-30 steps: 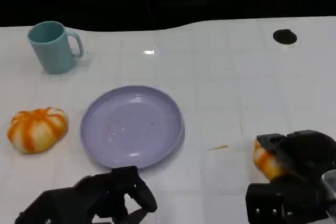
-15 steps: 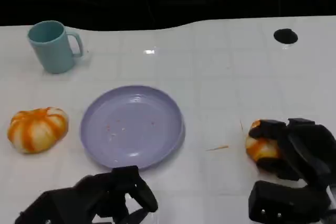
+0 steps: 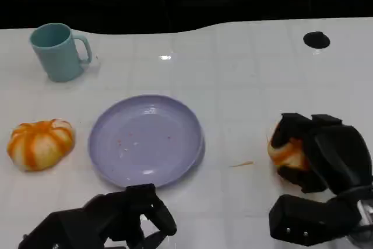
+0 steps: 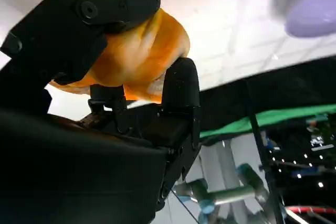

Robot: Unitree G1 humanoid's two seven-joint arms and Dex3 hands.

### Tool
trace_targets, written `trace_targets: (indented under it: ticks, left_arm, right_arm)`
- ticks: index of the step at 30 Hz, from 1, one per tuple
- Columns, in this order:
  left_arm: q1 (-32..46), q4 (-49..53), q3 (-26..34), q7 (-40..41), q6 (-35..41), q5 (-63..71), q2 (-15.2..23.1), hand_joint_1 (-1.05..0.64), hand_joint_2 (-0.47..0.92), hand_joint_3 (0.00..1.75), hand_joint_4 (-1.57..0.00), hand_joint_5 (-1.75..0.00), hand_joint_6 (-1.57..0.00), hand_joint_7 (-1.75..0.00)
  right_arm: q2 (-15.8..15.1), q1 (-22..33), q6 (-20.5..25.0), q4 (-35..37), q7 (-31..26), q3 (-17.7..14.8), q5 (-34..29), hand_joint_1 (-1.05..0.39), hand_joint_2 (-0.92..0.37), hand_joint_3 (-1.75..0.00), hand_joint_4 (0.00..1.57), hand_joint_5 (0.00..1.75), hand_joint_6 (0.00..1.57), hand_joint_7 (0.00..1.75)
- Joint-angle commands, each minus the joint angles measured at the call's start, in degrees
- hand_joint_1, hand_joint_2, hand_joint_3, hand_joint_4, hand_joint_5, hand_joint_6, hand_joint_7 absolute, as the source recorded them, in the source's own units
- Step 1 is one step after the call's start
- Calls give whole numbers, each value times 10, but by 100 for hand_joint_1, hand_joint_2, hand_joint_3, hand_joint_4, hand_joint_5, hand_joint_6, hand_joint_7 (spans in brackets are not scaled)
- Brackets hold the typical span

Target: Grasp the bread from the table and place it into the plate.

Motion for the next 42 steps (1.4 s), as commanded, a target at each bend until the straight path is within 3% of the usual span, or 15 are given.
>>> trace_targets:
  ticks: [1,15,21,24,28,38,40,42]
  left_arm:
    - [0,-7,-2,2,8,3,2,-33,84,66,-64,-175,-59,-146]
    - [-8,3,-11,5,7,12,-4,-33,83,67,-63,-175,-59,-147]
    - [-4,-3,-12,6,14,15,-5,-32,83,68,-64,-175,-58,-147]
    - [1,-9,-12,5,17,14,-6,-31,83,68,-64,-175,-58,-147]
    - [3,-19,-17,6,23,18,-8,-32,83,68,-66,-175,-58,-146]
    - [11,-52,-33,10,45,21,-12,-29,80,74,-65,-175,-58,-147]
    - [12,-56,-32,10,49,20,-12,-29,79,76,-65,-175,-58,-147]
    - [12,-57,-30,8,50,19,-11,-28,79,77,-65,-175,-57,-147]
  right_arm:
    - [11,-19,-27,-28,8,0,25,-10,-34,-106,96,175,75,164]
    - [98,-90,-13,-19,113,28,64,-12,-32,-123,94,175,69,174]
    - [137,-136,-14,20,141,42,78,-11,-33,-124,91,175,72,169]
    - [153,-155,-15,36,142,54,75,-13,-36,-117,89,175,77,149]
    - [180,-185,-17,68,150,66,81,-14,-35,-123,91,175,68,172]
    - [241,-258,-6,177,152,73,99,-15,-39,-122,87,175,72,150]
    - [251,-271,14,196,165,72,103,-16,-44,-113,80,175,73,128]
    - [256,-282,35,207,186,72,108,-19,-54,-88,69,151,75,88]
